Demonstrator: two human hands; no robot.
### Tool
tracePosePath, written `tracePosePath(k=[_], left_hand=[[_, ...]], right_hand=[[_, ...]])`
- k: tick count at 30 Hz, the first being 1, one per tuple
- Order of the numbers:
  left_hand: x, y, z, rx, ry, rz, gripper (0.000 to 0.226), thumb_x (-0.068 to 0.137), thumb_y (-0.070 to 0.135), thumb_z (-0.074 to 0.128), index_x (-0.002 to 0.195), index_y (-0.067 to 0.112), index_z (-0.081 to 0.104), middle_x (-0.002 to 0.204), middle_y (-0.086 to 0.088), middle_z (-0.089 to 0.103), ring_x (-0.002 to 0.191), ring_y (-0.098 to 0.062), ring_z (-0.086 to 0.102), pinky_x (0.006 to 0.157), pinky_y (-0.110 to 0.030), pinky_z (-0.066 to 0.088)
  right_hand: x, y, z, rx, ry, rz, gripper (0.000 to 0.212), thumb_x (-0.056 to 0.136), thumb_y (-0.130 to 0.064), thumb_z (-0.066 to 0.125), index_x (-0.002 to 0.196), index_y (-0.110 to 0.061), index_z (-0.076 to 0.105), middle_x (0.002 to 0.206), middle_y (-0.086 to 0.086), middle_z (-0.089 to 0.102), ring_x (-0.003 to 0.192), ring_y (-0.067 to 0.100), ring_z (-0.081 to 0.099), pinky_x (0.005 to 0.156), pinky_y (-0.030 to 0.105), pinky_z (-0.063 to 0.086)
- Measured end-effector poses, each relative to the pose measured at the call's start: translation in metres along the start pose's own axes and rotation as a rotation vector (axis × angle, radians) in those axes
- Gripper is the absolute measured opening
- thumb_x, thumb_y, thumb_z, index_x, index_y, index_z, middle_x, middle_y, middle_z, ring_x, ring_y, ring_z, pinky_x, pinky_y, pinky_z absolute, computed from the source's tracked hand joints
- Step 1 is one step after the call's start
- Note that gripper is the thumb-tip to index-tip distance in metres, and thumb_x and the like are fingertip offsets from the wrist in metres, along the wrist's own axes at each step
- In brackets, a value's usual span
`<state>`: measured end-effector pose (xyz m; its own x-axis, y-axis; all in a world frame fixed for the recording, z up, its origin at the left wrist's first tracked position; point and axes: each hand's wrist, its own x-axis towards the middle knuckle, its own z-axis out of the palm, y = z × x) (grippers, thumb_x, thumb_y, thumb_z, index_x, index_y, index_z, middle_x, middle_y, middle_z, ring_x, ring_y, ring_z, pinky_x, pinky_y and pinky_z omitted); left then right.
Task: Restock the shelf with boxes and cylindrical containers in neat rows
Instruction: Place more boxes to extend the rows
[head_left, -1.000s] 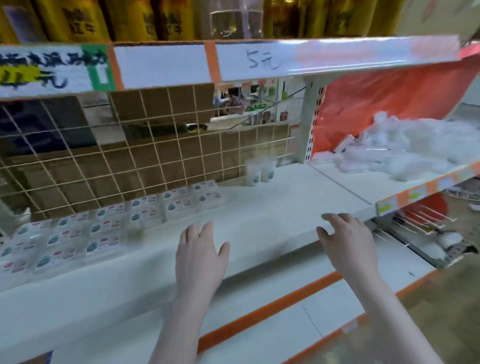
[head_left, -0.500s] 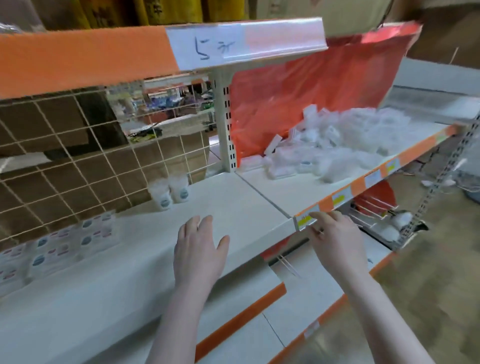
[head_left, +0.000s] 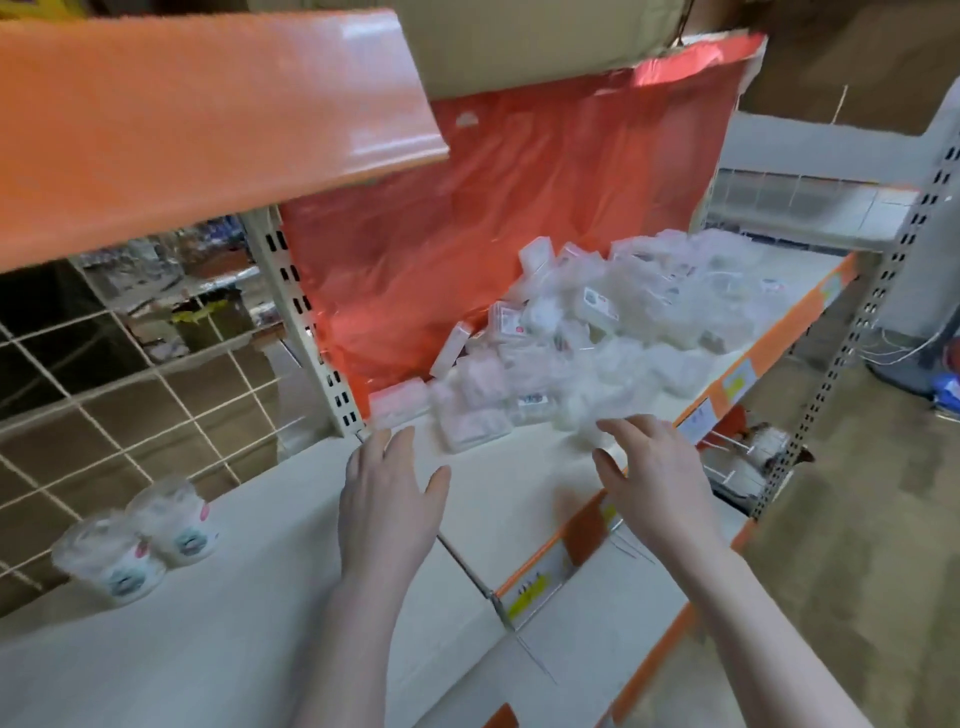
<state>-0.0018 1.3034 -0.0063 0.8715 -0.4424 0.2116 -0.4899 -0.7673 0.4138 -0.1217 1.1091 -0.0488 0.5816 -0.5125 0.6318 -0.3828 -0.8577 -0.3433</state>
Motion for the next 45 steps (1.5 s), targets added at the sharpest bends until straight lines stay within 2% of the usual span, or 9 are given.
tracePosePath(k=[7, 14, 22, 27, 31, 36, 40, 45], left_hand=[[0.035, 0.033, 0.038, 0.013, 0.053, -0.086, 0.054, 0.091, 0.037, 0.054, 0.139, 0.015, 0.041, 0.141, -0.004, 0.04, 0.132, -0.022, 0.031, 0.105, -0.03, 0.027], [0.067, 0.089, 0.072, -0.004, 0.123, -0.297, 0.057, 0.092, 0.038, 0.053, 0.143, 0.017, 0.036, 0.145, -0.003, 0.037, 0.133, -0.021, 0.029, 0.104, -0.028, 0.025], [0.103, 0.117, 0.088, 0.094, 0.109, -0.35, 0.041, 0.089, 0.034, 0.055, 0.122, 0.011, 0.051, 0.127, -0.008, 0.049, 0.118, -0.027, 0.041, 0.095, -0.034, 0.035], [0.123, 0.116, 0.093, 0.136, 0.034, -0.349, 0.05, 0.092, 0.033, 0.051, 0.136, 0.011, 0.044, 0.139, -0.008, 0.042, 0.128, -0.027, 0.036, 0.104, -0.033, 0.03], [0.135, 0.111, 0.097, 0.136, -0.029, -0.381, 0.049, 0.094, 0.035, 0.047, 0.137, 0.012, 0.044, 0.142, -0.009, 0.04, 0.129, -0.028, 0.035, 0.105, -0.035, 0.031], [0.144, 0.105, 0.099, 0.114, -0.041, -0.39, 0.049, 0.092, 0.036, 0.052, 0.134, 0.011, 0.048, 0.139, -0.01, 0.044, 0.125, -0.028, 0.043, 0.098, -0.035, 0.039], [0.149, 0.103, 0.094, 0.098, -0.051, -0.403, 0.054, 0.087, 0.037, 0.059, 0.133, 0.011, 0.047, 0.138, -0.007, 0.048, 0.123, -0.025, 0.047, 0.091, -0.033, 0.04], [0.15, 0.1, 0.091, 0.086, -0.066, -0.411, 0.06, 0.083, 0.031, 0.062, 0.135, 0.009, 0.042, 0.137, -0.008, 0.048, 0.123, -0.026, 0.047, 0.092, -0.034, 0.04]], right_hand=[[0.056, 0.048, 0.027, 0.097, -0.007, -0.084, 0.029, 0.066, -0.002, 0.079, 0.094, -0.005, 0.07, 0.082, 0.014, 0.065, 0.073, 0.038, 0.06, 0.066, 0.043, 0.05], [0.119, 0.111, 0.049, 0.22, -0.149, -0.24, 0.029, 0.069, -0.005, 0.078, 0.097, -0.005, 0.07, 0.088, 0.014, 0.066, 0.077, 0.039, 0.061, 0.069, 0.044, 0.049], [0.151, 0.135, 0.062, 0.301, -0.224, -0.323, 0.027, 0.069, -0.006, 0.078, 0.096, -0.007, 0.07, 0.089, 0.012, 0.067, 0.079, 0.036, 0.062, 0.068, 0.038, 0.049], [0.159, 0.137, 0.071, 0.314, -0.253, -0.313, 0.026, 0.071, -0.007, 0.077, 0.096, -0.008, 0.07, 0.091, 0.012, 0.068, 0.08, 0.036, 0.06, 0.069, 0.039, 0.049], [0.164, 0.139, 0.075, 0.316, -0.26, -0.292, 0.028, 0.07, -0.006, 0.077, 0.097, -0.007, 0.07, 0.089, 0.012, 0.067, 0.078, 0.037, 0.06, 0.067, 0.04, 0.05], [0.167, 0.133, 0.08, 0.299, -0.292, -0.241, 0.025, 0.075, -0.01, 0.074, 0.1, -0.007, 0.069, 0.089, 0.012, 0.066, 0.082, 0.037, 0.059, 0.071, 0.041, 0.049], [0.168, 0.123, 0.084, 0.264, -0.308, -0.21, 0.026, 0.078, -0.015, 0.072, 0.101, -0.005, 0.069, 0.09, 0.014, 0.066, 0.085, 0.037, 0.06, 0.074, 0.039, 0.048], [0.174, 0.106, 0.084, 0.198, -0.437, -0.09, 0.038, 0.092, -0.032, 0.054, 0.117, -0.004, 0.058, 0.106, 0.015, 0.062, 0.102, 0.034, 0.054, 0.082, 0.038, 0.039]])
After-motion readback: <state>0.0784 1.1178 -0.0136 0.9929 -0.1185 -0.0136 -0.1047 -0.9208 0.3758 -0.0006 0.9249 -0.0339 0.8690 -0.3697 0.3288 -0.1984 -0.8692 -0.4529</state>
